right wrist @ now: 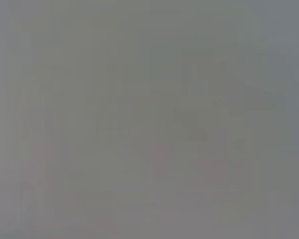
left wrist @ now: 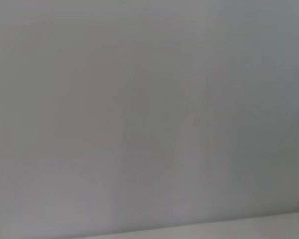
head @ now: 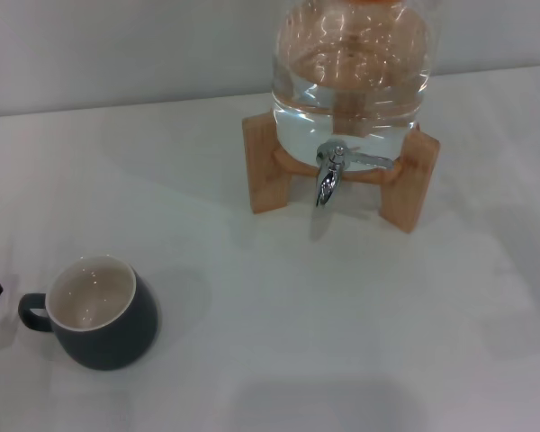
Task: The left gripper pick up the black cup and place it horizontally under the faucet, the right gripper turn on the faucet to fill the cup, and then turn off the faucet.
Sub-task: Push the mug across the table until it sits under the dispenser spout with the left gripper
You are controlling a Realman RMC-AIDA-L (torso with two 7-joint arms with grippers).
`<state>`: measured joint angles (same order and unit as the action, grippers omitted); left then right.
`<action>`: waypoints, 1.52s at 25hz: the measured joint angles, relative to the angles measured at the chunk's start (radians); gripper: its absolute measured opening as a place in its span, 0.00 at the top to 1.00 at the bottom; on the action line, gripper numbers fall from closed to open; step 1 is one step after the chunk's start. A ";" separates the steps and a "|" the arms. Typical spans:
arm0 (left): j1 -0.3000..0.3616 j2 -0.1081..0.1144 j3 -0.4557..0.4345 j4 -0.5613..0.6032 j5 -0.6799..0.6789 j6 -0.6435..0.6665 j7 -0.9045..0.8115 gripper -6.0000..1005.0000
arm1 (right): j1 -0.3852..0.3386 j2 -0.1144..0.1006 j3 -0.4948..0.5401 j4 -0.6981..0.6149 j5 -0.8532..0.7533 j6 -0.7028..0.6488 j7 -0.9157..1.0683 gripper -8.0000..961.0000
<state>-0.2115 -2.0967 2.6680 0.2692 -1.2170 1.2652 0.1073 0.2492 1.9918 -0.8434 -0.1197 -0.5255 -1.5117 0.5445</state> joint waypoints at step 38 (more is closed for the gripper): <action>-0.059 0.006 -0.007 -0.002 -0.047 0.031 0.017 0.12 | 0.025 -0.010 0.001 -0.029 -0.018 0.050 0.004 0.10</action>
<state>-0.2703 -2.0909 2.6610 0.2676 -1.2637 1.2957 0.1240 0.2741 1.9819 -0.8421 -0.1489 -0.5430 -1.4614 0.5486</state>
